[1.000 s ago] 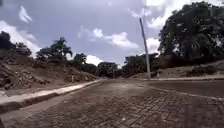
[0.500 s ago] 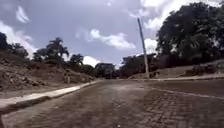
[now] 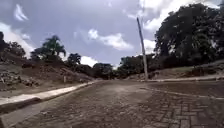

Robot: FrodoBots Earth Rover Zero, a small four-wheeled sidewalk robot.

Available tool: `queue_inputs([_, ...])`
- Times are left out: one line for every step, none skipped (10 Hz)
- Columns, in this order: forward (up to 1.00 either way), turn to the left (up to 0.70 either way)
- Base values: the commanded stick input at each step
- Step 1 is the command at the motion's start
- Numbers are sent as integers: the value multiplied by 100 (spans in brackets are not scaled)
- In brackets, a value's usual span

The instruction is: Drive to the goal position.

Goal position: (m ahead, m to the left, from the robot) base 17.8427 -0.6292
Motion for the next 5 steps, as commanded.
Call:
queue_inputs([70,0])
queue_inputs([70,0])
queue_inputs([70,0])
queue_inputs([70,0])
queue_inputs([70,0])
